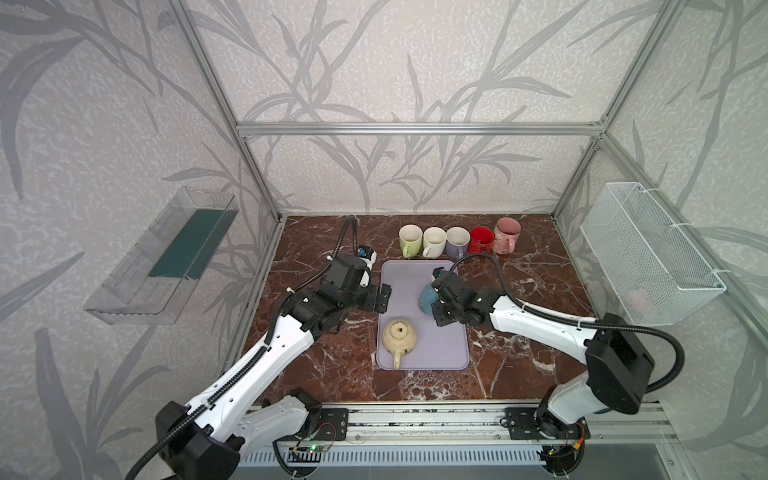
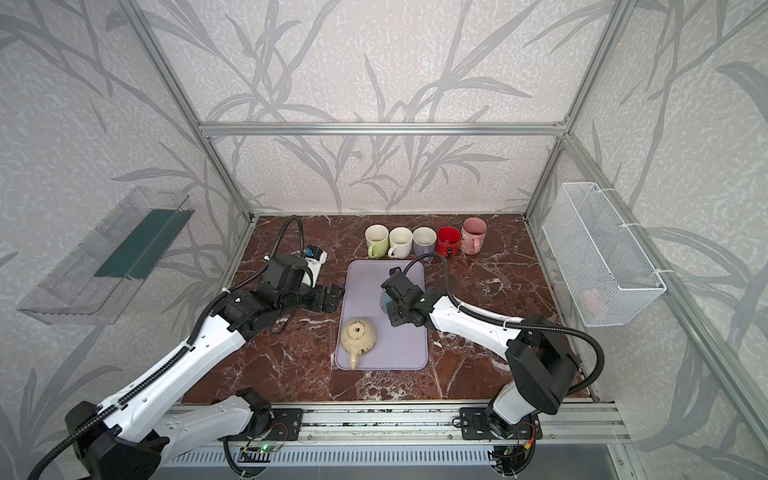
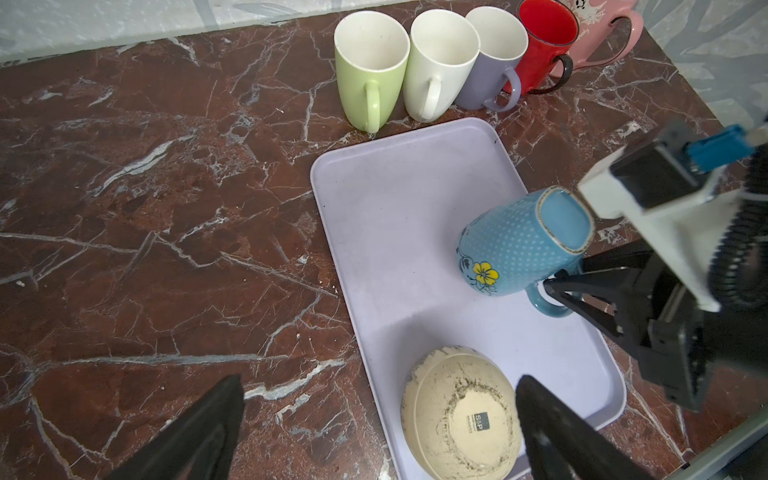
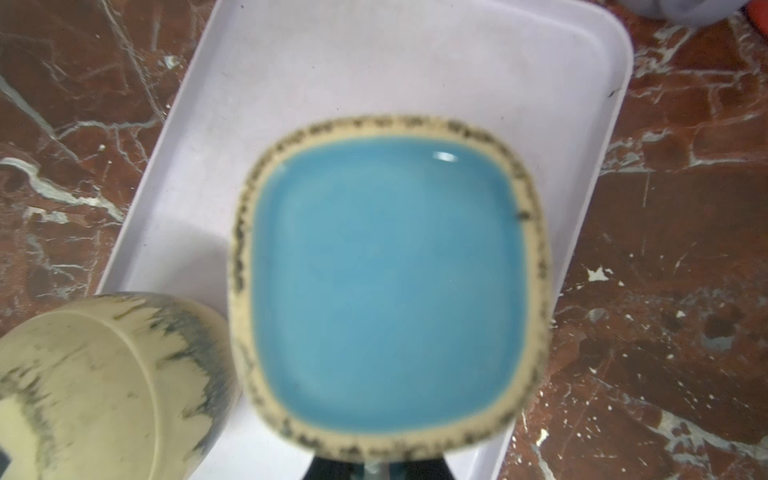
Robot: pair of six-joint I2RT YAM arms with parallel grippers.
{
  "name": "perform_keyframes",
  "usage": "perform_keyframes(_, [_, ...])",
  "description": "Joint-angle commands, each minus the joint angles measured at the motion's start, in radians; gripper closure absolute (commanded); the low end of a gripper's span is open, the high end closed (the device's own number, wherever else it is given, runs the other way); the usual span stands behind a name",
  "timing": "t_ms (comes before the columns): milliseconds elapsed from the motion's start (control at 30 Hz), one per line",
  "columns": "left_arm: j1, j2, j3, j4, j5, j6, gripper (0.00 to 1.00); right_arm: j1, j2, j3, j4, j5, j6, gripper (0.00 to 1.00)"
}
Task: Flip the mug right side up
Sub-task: 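Lift the blue dotted mug with the right gripper and tilt it toward the left gripper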
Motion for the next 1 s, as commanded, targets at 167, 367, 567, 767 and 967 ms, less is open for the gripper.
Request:
perform_keyframes(167, [0.001, -0.045, -0.055, 0.107, 0.102, -0.053, 0.0, -0.096, -0.257, -0.159, 0.24, -0.18, -0.03, 1.0])
perform_keyframes(367, [0.004, -0.053, -0.086, 0.232, 0.267, -0.143, 0.03, -0.191, -0.397, -0.246, 0.337, -0.372, -0.004, 1.0])
perform_keyframes(567, [0.004, -0.067, -0.228, 0.441, 0.35, -0.277, 0.12, -0.318, -0.511, -0.364, 0.545, -0.57, 0.126, 1.0])
perform_keyframes(767, [-0.008, -0.081, -0.327, 0.6, 0.398, -0.34, 0.18, -0.368, -0.528, -0.422, 0.708, -0.682, 0.199, 1.0])
perform_keyframes(967, [-0.024, -0.078, -0.421, 0.824, 0.477, -0.416, 0.19, -0.395, -0.488, -0.481, 0.933, -0.743, 0.32, 1.0])
